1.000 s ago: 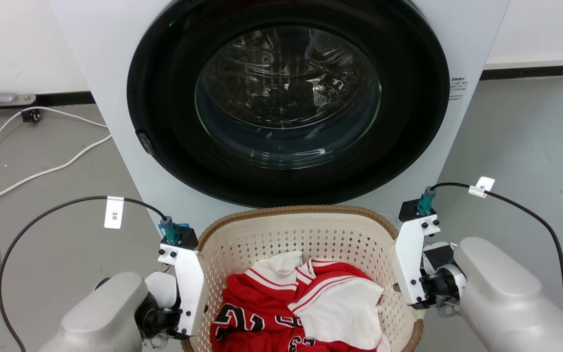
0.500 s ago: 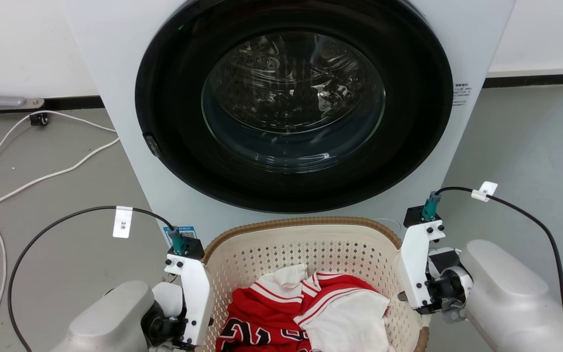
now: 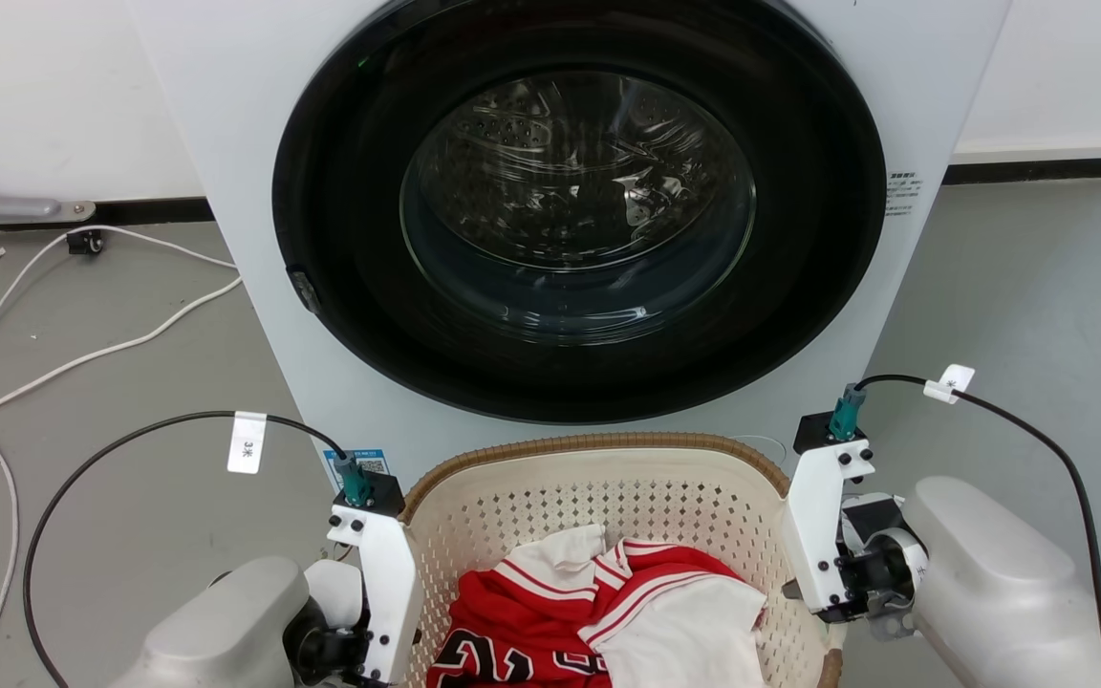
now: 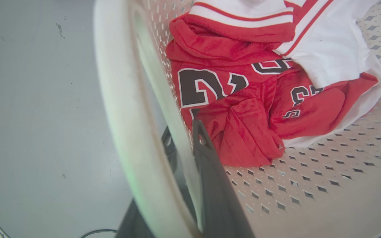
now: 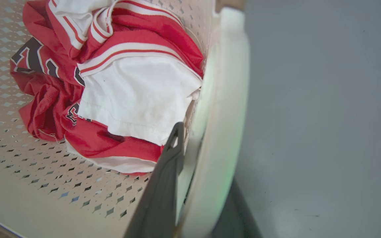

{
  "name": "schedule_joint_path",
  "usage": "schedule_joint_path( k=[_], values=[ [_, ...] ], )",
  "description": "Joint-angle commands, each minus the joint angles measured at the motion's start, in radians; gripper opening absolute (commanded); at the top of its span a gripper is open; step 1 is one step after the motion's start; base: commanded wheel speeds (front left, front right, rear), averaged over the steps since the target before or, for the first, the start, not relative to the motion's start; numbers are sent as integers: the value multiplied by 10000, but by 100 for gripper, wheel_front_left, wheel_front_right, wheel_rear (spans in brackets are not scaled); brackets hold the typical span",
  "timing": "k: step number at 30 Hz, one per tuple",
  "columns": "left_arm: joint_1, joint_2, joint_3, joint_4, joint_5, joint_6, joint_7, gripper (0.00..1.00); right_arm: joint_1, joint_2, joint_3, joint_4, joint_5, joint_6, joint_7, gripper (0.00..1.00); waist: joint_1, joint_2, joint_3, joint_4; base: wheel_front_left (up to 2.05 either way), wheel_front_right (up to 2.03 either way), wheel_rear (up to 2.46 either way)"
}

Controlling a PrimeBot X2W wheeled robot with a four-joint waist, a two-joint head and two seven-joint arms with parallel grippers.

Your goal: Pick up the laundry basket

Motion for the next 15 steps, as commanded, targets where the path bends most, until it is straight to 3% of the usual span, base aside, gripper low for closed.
schedule_joint_path(
  k=[1, 15],
  values=[
    [-153, 223, -99, 65, 45, -181, -37, 0, -104, -294, 64, 118, -28, 31, -25, 0, 0, -1, -12, -11, 0, 0, 0],
    [-330, 232, -467, 243, -225, -175, -355, 0, -262, -273, 405, 259, 238, 31, -121, 0, 0, -1, -68, -51, 0, 0, 0]
  ],
)
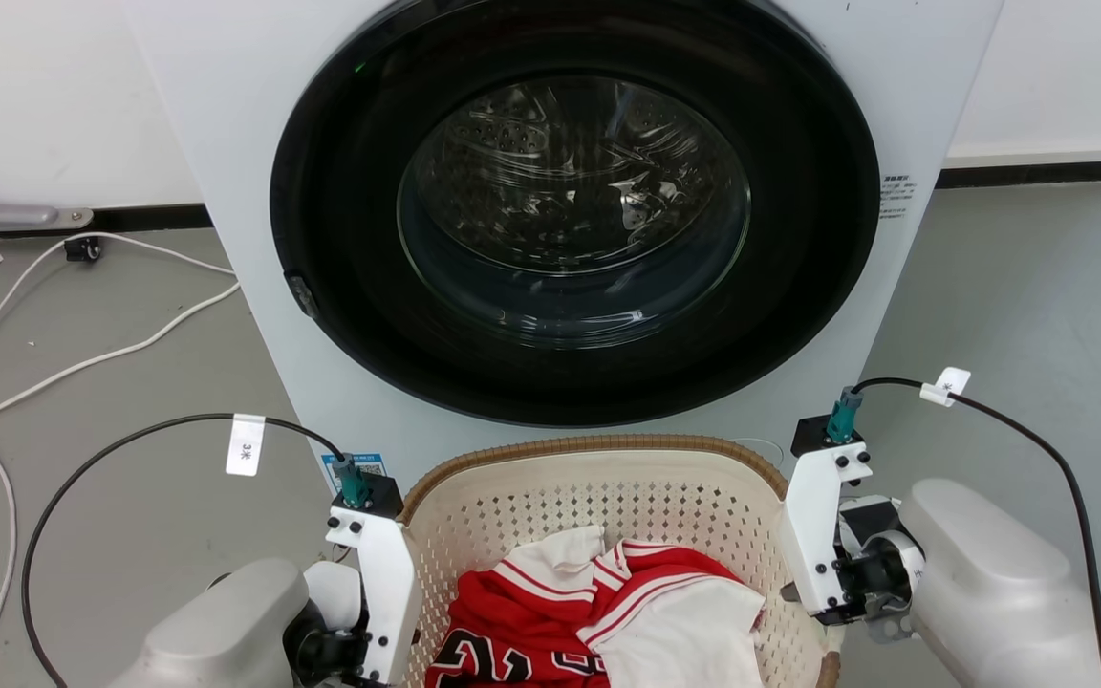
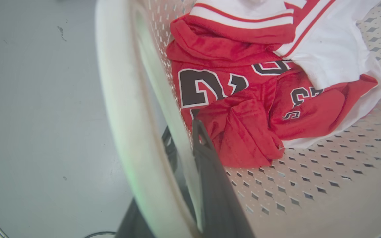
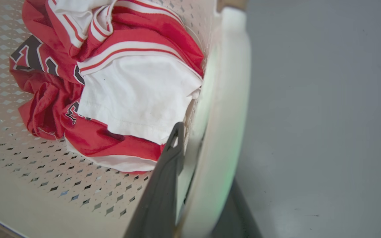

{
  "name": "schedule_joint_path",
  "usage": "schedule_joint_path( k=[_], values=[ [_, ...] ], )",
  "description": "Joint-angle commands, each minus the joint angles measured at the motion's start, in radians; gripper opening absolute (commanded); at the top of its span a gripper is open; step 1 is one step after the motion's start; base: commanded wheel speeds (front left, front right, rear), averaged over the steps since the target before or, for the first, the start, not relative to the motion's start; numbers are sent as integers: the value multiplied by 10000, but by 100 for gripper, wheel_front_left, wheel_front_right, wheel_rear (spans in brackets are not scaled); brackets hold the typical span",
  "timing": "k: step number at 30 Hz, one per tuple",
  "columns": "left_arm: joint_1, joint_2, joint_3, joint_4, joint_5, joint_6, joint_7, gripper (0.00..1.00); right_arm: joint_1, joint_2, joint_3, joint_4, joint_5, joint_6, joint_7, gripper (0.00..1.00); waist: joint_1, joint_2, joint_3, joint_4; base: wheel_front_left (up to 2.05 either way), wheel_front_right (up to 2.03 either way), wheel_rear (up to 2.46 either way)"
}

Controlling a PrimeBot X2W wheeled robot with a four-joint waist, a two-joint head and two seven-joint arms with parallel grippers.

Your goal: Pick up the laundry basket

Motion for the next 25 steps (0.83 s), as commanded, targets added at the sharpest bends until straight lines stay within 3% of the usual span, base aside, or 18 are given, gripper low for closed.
schedule_joint_path(
  k=[1, 25],
  values=[
    [-228, 228, -83, 65, 59, -167, -87, 0, -199, -303, 71, 101, -26, 31, -12, 0, -1, 0, 7, 0, 0, 0, 0],
    [-487, 227, -583, 267, -277, -154, -445, 0, -403, -367, 496, 200, 397, 32, -107, 0, -1, 0, 35, -18, 0, 0, 0]
  ],
)
